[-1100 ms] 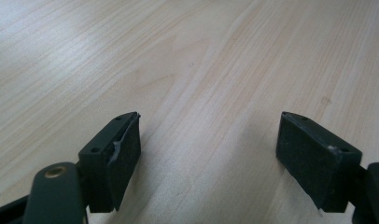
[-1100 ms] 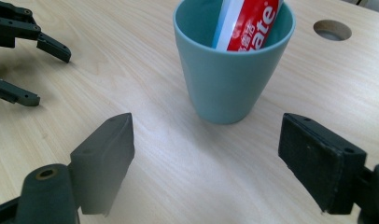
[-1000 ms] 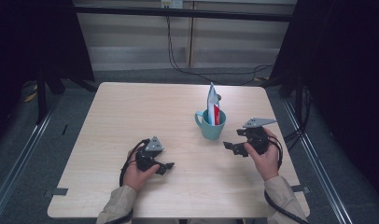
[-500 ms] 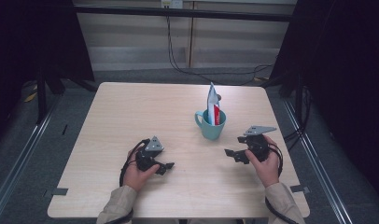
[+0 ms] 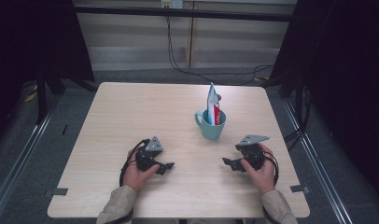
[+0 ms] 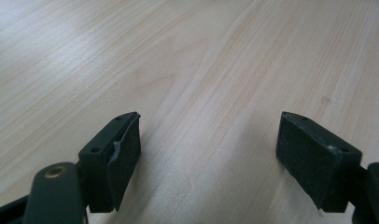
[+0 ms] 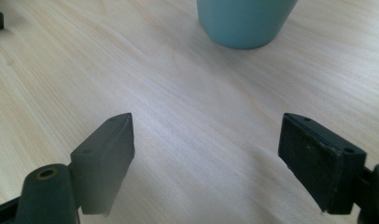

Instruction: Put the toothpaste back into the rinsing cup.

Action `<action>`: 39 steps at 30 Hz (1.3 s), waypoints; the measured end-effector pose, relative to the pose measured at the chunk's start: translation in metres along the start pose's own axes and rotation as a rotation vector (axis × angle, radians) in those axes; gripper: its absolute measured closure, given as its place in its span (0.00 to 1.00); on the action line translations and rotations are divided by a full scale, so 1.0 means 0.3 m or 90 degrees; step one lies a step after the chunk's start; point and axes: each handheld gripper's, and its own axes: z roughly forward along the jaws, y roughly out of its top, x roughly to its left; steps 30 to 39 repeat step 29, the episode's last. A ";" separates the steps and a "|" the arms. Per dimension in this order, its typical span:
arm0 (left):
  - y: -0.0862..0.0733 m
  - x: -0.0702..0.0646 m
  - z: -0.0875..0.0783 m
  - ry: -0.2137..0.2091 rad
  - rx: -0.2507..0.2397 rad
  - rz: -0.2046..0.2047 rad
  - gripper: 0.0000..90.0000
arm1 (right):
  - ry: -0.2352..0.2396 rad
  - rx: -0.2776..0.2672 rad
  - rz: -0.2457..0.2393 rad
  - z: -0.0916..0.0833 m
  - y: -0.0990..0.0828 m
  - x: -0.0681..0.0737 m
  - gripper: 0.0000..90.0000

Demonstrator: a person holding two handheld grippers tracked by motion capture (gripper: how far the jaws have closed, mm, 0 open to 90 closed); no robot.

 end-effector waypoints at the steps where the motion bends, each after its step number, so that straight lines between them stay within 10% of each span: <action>1: 0.000 0.000 0.000 0.000 0.000 0.000 0.24 | -0.004 0.003 0.000 0.003 -0.003 0.003 0.20; 39: 0.000 0.000 0.000 0.001 0.000 0.001 0.24 | -0.007 -0.007 0.004 0.028 -0.060 0.007 0.16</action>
